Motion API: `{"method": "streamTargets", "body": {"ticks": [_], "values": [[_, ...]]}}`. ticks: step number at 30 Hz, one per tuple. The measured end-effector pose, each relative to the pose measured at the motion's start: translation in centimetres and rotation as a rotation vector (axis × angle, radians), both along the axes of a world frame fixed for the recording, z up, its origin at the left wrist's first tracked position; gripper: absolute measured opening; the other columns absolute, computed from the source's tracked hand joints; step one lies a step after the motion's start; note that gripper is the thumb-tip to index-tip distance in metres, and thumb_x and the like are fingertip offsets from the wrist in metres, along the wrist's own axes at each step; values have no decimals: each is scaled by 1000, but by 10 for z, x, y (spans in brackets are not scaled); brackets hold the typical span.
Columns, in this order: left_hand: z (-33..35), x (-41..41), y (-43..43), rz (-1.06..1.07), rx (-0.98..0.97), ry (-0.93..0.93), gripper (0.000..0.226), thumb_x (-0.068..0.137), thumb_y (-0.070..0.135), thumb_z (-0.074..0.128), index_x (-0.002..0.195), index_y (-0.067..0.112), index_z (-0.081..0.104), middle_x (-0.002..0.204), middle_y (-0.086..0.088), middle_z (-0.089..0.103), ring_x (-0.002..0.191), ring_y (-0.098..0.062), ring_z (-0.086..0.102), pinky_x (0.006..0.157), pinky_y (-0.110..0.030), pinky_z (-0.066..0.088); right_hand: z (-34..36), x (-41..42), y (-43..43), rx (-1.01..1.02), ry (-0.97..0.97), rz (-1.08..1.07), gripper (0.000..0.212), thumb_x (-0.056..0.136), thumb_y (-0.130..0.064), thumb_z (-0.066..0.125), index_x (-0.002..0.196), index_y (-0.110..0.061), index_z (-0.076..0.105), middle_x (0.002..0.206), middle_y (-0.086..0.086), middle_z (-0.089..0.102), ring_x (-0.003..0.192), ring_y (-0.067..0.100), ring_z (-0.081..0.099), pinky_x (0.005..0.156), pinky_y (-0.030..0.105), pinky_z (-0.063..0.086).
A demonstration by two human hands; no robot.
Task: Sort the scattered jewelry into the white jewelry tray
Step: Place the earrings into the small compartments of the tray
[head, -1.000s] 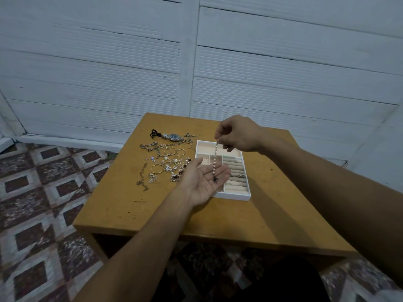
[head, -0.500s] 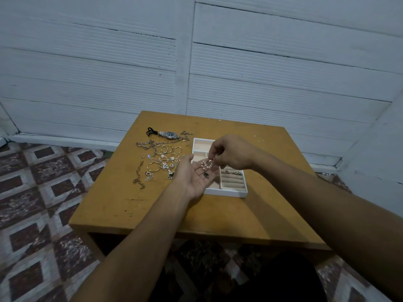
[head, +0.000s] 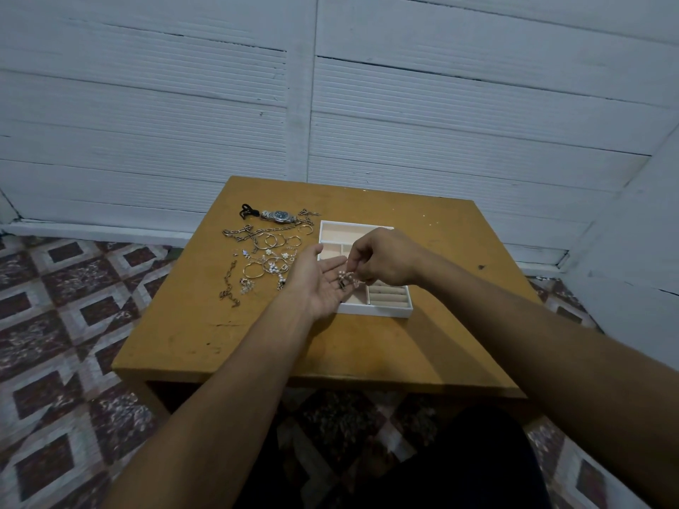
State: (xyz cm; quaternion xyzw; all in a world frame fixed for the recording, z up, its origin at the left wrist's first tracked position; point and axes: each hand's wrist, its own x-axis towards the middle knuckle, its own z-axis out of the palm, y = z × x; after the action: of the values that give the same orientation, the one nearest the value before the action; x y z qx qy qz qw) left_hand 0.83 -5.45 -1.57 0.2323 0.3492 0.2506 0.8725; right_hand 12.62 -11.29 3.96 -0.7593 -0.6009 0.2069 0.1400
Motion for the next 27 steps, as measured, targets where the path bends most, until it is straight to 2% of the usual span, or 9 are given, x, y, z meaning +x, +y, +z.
{"method": "streamTargets", "body": {"ticks": [2,7,10,17,25,27], "values": [[0,0,1,-6,15,12,56,99,39,38,131,-5,50,112,-21,64,88,-30,63,74,-35,51,-1,0,0,-2,-4,-8,15,80,0,67,87,-12,72,76,0,69,64,12,66,61,15,49],[-2,1,1,-17,42,38,57,99,39,38,132,-5,50,123,-21,61,97,-30,62,75,-36,51,-3,1,0,1,-21,-20,15,79,0,66,88,-11,73,79,3,70,69,14,67,66,20,51],[0,2,2,-39,51,58,58,99,39,38,134,-5,48,129,-21,58,109,-32,59,89,-38,44,-2,1,0,4,-8,-29,14,79,1,67,87,-10,72,79,3,70,71,16,69,71,25,54],[0,0,4,-47,56,79,59,98,40,39,137,-4,46,136,-21,53,128,-36,49,110,-41,35,-5,-1,0,6,-4,-39,15,78,3,66,85,-9,72,76,0,67,73,17,68,74,28,57],[0,0,2,-49,82,96,59,99,40,39,137,-3,46,140,-21,51,132,-34,46,113,-41,33,-10,-1,-1,6,-30,-50,13,79,0,68,88,-8,73,81,2,70,79,18,69,76,31,59],[0,0,2,-49,84,101,59,98,41,39,138,-2,45,140,-21,50,133,-34,45,110,-39,34,-10,0,-1,6,-28,-59,13,79,1,68,87,-8,72,80,2,69,77,18,69,75,31,59]]}}
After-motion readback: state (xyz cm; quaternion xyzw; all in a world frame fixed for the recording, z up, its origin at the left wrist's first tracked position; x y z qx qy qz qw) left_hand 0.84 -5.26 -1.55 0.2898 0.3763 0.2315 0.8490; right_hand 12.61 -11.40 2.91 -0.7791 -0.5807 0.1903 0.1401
